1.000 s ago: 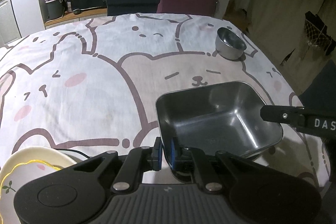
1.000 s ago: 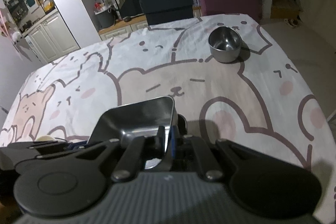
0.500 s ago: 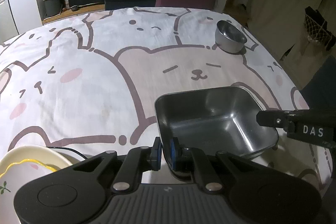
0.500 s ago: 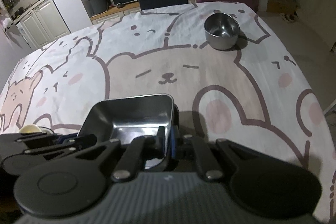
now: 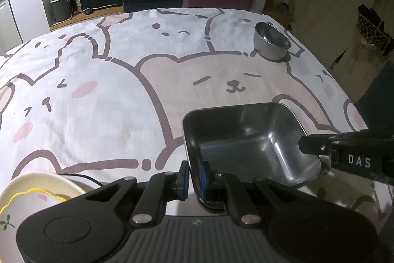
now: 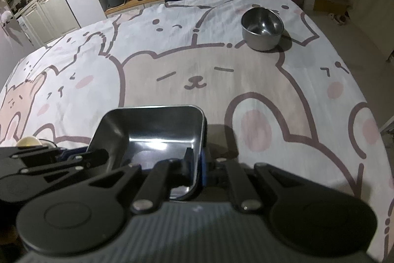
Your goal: Organize plates and bowls
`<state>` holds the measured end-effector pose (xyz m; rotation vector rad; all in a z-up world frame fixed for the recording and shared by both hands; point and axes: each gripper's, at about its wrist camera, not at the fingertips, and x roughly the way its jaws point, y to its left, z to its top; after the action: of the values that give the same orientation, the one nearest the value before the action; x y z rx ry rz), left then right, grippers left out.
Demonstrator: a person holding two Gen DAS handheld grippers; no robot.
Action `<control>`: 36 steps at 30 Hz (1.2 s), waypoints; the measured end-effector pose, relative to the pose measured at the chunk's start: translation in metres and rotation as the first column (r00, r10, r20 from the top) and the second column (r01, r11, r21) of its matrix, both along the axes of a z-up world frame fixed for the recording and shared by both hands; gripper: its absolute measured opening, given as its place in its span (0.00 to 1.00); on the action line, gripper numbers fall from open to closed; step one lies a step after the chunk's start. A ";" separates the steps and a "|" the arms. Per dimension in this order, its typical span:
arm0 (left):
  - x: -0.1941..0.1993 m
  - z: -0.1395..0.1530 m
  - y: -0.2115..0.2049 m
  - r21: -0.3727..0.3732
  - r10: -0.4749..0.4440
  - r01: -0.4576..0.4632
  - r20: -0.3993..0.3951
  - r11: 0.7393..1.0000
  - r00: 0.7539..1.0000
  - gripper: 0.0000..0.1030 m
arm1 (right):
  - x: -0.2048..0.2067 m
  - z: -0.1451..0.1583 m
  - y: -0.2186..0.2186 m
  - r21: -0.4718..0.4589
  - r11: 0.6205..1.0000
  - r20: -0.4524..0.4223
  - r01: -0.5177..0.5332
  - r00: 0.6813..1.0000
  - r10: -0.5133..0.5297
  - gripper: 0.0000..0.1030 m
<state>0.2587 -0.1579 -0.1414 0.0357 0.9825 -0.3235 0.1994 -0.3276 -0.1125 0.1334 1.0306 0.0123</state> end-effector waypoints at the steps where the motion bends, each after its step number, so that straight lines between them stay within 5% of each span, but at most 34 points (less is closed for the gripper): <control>1: 0.000 0.000 0.000 -0.001 0.000 0.000 -0.001 1.000 1.000 0.09 | 0.000 -0.001 0.000 -0.001 1.000 -0.004 -0.002 1.000 0.002 0.09; 30: 0.003 -0.005 0.006 -0.031 -0.013 0.011 -0.039 0.999 0.999 0.10 | 0.007 -0.017 -0.008 -0.019 1.000 -0.083 0.023 0.996 -0.024 0.10; 33: 0.002 -0.005 0.007 -0.035 -0.018 0.016 -0.045 0.999 0.999 0.14 | 0.007 -0.018 -0.008 -0.017 0.999 -0.088 0.027 0.996 -0.028 0.16; 36: 0.002 -0.003 0.008 -0.043 -0.019 0.017 -0.042 0.999 0.999 0.22 | 0.007 -0.018 -0.009 -0.013 0.999 -0.091 0.029 0.995 -0.030 0.36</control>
<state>0.2605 -0.1503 -0.1446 -0.0010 1.0172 -0.3632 0.2064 -0.3362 -0.1305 0.1394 1.1191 -0.0274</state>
